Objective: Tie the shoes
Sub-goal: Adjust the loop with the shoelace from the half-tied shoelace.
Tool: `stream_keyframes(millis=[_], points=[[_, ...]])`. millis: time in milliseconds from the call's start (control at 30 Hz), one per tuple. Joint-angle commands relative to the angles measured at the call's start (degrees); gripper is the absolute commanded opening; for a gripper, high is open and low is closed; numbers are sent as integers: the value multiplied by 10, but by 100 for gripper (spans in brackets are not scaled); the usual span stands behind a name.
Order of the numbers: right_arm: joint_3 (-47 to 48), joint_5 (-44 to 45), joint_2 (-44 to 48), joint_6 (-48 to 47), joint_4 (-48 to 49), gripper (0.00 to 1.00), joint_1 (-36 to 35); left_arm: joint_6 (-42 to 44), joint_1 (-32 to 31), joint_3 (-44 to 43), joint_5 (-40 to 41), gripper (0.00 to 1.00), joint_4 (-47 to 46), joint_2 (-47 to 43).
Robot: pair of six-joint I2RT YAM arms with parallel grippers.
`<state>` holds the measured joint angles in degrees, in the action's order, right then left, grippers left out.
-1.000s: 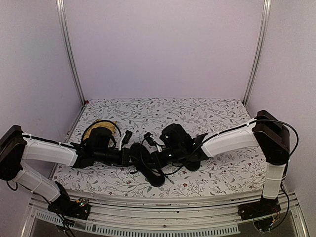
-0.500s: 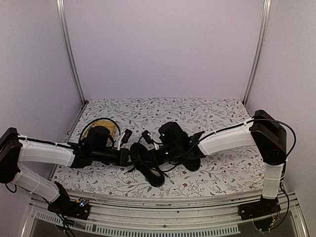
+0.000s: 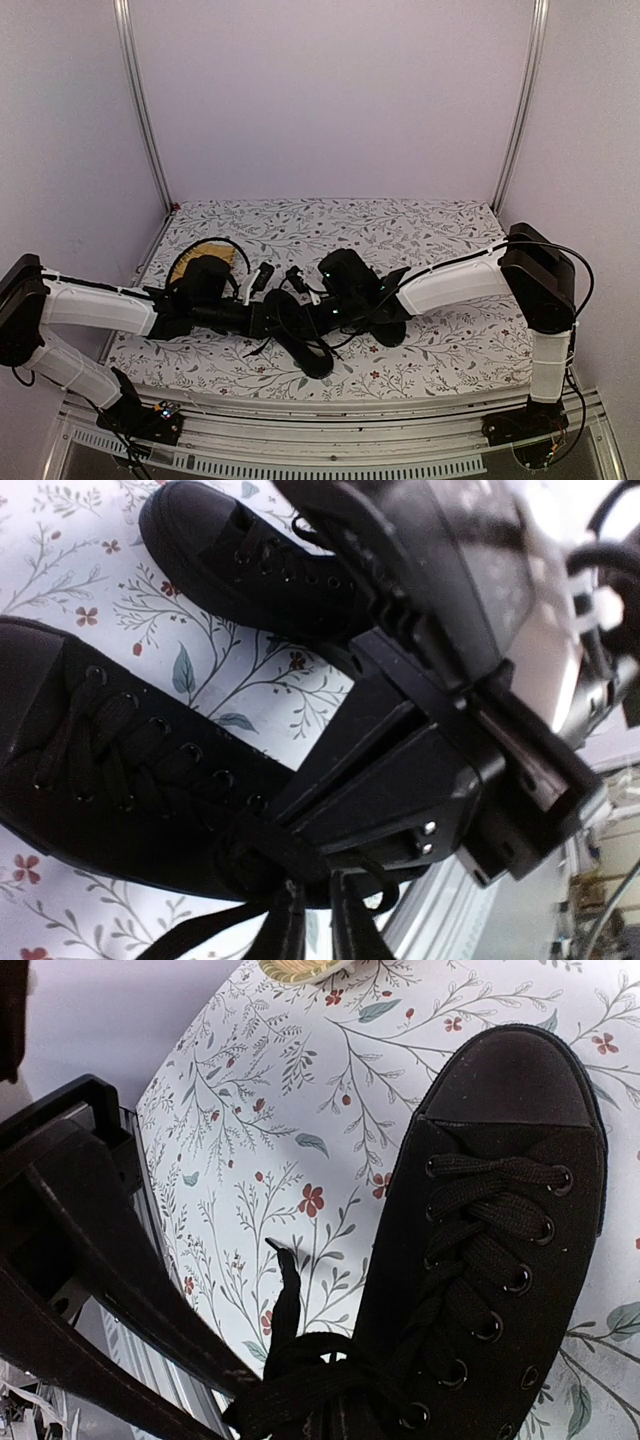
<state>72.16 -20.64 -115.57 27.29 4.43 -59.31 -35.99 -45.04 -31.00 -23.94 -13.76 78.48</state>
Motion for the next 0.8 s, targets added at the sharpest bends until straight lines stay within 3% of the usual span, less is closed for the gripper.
stream_keyframes(millis=[0,267,767], points=[[8,7,-7,-1,-3,2,-2,-1,-7,-8,40,18,9,-8],[-3,8,3,-2,-1,2,-2,-11,16,16,99,43,41,-74],[-7,8,6,-2,-1,2,-3,-58,104,45,78,46,5,-29]])
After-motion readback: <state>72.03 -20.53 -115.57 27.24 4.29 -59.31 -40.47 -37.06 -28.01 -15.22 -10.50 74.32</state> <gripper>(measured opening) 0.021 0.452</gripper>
